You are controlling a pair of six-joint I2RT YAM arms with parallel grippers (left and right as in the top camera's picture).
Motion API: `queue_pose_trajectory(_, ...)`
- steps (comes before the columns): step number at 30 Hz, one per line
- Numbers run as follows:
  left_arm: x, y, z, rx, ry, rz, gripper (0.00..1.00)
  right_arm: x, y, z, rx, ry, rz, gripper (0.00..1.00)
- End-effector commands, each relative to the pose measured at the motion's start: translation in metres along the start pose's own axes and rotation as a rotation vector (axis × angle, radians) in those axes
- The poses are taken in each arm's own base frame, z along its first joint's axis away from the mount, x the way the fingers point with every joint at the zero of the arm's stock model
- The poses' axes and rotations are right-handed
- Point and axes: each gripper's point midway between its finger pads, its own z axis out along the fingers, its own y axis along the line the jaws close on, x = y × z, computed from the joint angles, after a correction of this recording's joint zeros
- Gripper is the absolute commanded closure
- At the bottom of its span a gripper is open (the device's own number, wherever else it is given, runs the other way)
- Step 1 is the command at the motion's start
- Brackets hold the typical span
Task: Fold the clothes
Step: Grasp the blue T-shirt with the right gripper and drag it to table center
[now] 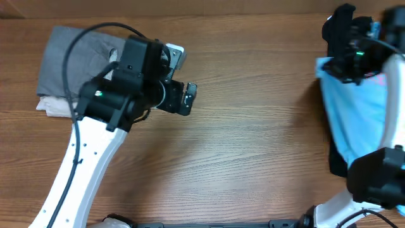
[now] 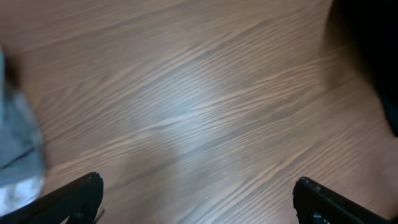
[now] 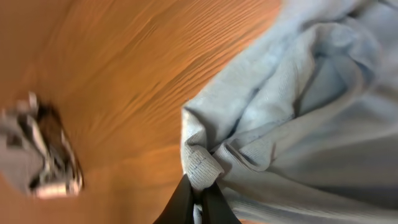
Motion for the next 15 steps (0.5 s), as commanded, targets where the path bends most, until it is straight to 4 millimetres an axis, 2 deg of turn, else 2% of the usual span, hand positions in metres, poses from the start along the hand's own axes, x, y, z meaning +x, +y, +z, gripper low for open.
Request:
queue_pose_trajectory(1, -0.018, 0.032, -0.031, -0.137, -0.065, -0.031, 0.00, 0.033, 0.074, 0.007, -0.091, 0.044, -0.165, 0.96)
queue_pose_trajectory(3, -0.021, 0.043, -0.039, -0.159, -0.077, -0.061, 0.00, 0.052, 0.098, 0.017, -0.101, 0.076, -0.215, 0.96)
queue_pose_trajectory(5, -0.024, 0.064, -0.049, -0.194, -0.098, -0.111, 0.00, 0.075, 0.124, 0.029, -0.094, 0.102, -0.270, 0.96)
queue_pose_trajectory(11, -0.020, 0.106, -0.061, -0.265, -0.109, -0.211, 0.00, 0.125, 0.164, 0.053, -0.066, 0.147, -0.358, 0.96)
queue_pose_trajectory(15, -0.014, 0.129, -0.068, -0.307, -0.108, -0.248, 0.00, 0.173, 0.188, 0.068, -0.075, 0.215, -0.438, 0.96)
